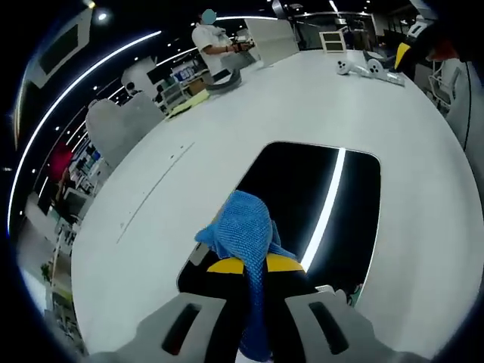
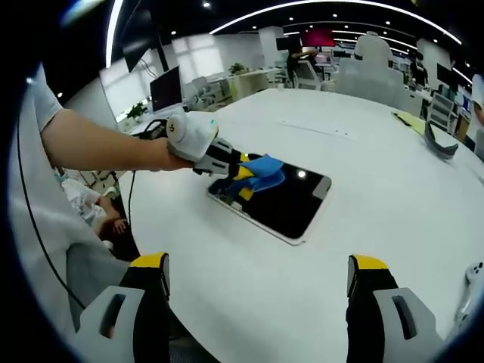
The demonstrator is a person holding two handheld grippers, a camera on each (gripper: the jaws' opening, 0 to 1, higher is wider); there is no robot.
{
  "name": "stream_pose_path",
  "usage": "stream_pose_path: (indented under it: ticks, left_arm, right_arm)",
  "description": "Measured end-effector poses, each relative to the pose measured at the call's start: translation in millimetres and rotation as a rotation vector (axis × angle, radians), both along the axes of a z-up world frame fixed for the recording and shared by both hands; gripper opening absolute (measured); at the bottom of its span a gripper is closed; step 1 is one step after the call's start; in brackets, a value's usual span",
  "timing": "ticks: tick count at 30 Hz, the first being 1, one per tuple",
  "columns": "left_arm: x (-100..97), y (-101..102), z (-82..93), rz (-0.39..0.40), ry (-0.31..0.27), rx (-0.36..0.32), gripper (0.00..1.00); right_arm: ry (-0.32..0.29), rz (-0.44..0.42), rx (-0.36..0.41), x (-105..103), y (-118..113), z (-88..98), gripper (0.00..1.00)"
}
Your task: Wipe the mirror surface with the cleaning cloth until all visible marks leave the cleaned area.
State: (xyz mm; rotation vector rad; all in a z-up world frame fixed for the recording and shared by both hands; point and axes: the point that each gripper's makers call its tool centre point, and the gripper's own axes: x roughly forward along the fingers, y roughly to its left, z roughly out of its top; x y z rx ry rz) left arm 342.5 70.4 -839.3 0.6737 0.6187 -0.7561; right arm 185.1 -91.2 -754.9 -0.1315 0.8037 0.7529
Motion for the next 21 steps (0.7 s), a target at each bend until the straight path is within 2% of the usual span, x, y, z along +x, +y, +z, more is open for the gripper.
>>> stream_pose_path:
  ticks: [21]
  left_arm:
    - [27.7,7,0.5,0.037,-0.011,0.015,0.05]
  right_arm:
    - [-0.002,0.012,-0.011,6,0,3.2,0.98]
